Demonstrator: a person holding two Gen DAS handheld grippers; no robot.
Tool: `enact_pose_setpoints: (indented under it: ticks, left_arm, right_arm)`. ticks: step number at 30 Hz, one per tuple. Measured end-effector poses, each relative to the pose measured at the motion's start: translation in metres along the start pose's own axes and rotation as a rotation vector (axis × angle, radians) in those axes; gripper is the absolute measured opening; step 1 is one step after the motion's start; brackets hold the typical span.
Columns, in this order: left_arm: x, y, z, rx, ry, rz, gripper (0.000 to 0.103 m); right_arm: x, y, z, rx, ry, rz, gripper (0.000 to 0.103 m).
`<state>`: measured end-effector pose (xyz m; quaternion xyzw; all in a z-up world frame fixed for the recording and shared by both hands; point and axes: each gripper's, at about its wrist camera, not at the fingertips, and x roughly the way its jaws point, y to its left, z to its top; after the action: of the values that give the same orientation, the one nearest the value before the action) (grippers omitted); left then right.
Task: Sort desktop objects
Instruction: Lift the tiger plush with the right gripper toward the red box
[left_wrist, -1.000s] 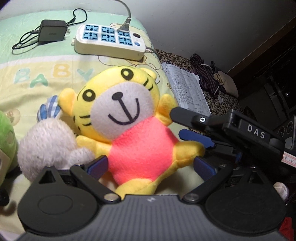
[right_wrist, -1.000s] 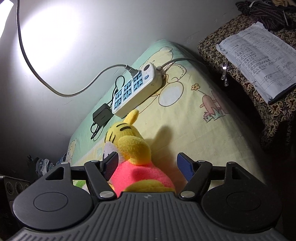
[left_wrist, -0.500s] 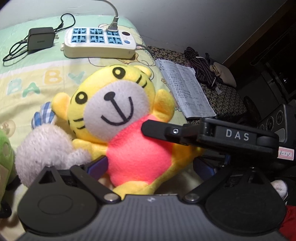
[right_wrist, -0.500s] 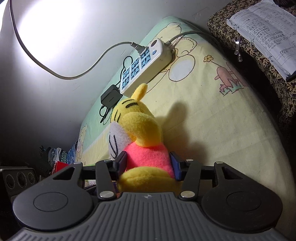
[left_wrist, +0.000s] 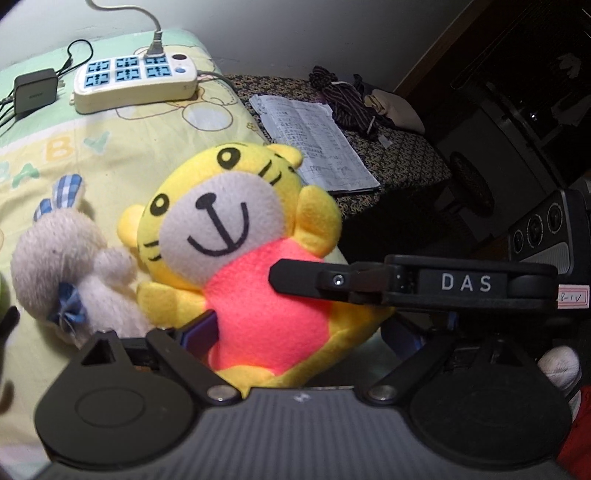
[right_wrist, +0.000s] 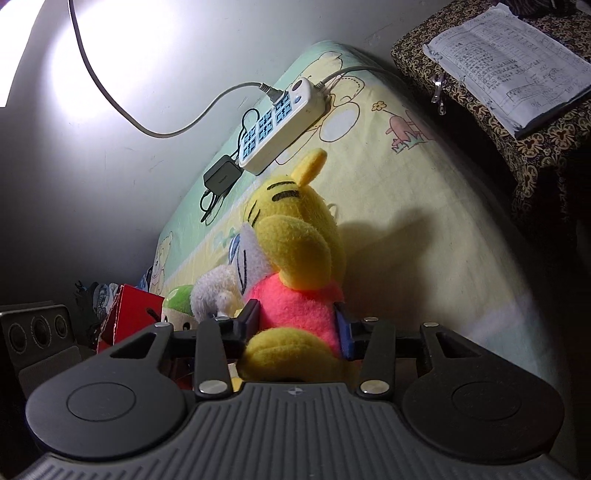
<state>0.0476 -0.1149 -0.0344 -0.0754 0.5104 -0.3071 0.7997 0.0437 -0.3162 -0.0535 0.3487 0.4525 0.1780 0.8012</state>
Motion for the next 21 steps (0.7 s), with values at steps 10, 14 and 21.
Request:
enact_pose_setpoints:
  ticks: [10,14,21]
  left_arm:
    - [-0.034,-0.03,-0.03,0.116,-0.052,0.018,0.094]
    - [-0.055,-0.033,-0.039,0.144,-0.1,0.012,0.094]
    - [-0.102,-0.018,-0.054,0.186,-0.176,0.008,0.094]
  right_arm:
    - [-0.033,0.018,-0.039,0.012,-0.046,0.026,0.045]
    - [-0.044,0.035,-0.049,-0.01,-0.078,0.033,0.045]
    - [-0.049,0.08,-0.073,-0.065,-0.141,0.046,0.045]
